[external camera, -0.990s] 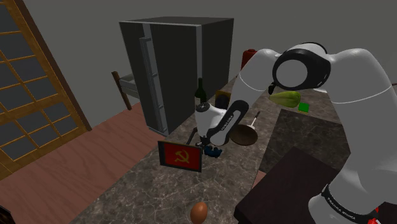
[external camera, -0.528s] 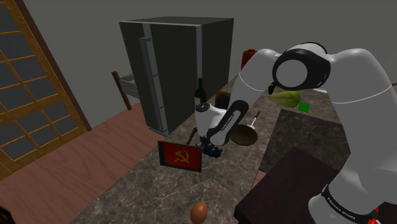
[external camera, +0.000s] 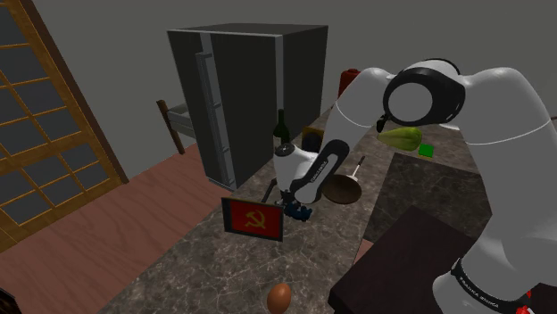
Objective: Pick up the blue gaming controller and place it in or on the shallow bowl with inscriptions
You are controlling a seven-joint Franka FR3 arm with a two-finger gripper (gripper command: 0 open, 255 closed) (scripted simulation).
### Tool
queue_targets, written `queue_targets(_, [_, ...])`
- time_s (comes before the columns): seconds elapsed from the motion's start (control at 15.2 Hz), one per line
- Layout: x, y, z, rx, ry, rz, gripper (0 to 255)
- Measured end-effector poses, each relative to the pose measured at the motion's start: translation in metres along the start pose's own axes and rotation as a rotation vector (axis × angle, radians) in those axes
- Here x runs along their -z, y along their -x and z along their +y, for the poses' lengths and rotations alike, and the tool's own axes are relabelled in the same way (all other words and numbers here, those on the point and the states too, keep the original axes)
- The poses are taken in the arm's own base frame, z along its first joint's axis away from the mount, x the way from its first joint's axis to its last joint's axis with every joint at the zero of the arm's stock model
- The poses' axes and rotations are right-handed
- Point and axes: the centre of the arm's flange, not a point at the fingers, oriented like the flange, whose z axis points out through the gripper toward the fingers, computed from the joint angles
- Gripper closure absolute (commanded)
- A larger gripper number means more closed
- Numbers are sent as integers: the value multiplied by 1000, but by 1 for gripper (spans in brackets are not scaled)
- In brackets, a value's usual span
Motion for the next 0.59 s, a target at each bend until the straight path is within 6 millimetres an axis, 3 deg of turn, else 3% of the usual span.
queue_targets(0.59, [44, -3, 7, 0, 0, 0, 255])
